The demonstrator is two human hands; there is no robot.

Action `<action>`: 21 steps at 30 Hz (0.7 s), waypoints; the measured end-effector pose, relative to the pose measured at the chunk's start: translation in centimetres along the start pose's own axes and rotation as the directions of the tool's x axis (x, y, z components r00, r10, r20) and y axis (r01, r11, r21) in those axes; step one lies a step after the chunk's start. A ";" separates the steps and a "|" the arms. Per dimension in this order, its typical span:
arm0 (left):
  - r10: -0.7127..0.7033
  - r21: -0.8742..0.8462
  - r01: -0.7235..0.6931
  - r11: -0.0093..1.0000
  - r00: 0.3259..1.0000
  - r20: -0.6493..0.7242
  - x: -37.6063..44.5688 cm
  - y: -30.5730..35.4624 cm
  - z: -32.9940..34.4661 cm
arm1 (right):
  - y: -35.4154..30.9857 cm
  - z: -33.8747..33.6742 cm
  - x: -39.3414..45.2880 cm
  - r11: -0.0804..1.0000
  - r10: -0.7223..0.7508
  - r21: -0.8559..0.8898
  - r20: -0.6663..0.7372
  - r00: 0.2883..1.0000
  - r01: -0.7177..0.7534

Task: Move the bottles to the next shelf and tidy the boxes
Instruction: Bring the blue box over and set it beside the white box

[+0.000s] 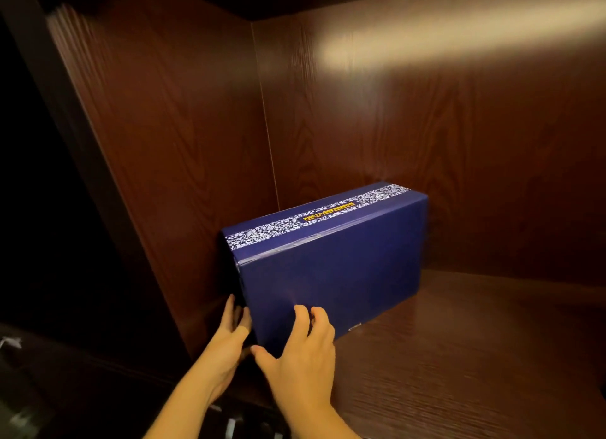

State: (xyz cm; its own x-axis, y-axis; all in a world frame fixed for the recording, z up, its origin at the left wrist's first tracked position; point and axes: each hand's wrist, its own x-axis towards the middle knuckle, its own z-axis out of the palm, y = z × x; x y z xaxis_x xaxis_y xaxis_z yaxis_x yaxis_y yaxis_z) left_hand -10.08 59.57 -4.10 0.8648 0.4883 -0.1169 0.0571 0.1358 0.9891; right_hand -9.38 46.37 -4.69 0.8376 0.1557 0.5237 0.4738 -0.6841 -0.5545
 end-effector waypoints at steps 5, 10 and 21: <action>0.089 0.077 -0.091 0.993 0.996 0.025 -0.5 -0.2 -0.6 | 0.2 -0.8 -0.5 0.997 -0.051 0.060 0.064 0.997 0.047; 0.181 -0.072 -0.197 0.978 0.967 -0.180 -0.5 -0.6 -0.7 | 5.4 -4.9 -3.8 0.979 0.012 0.201 0.027 1.000 -0.017; 0.112 0.149 -0.117 0.982 0.993 0.042 6.6 0.6 11.5 | 23.2 -18.9 -7.8 0.488 0.820 0.459 0.051 0.571 -0.742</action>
State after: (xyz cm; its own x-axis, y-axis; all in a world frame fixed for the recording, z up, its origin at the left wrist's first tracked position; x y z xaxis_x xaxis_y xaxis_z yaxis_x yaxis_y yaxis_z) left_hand 1.41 52.95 -3.30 0.8862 0.4634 -0.0017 0.0294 -0.0526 0.9982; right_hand -10.04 15.81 -9.43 0.8802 -0.4354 -0.1889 -0.2657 -0.1222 -0.9563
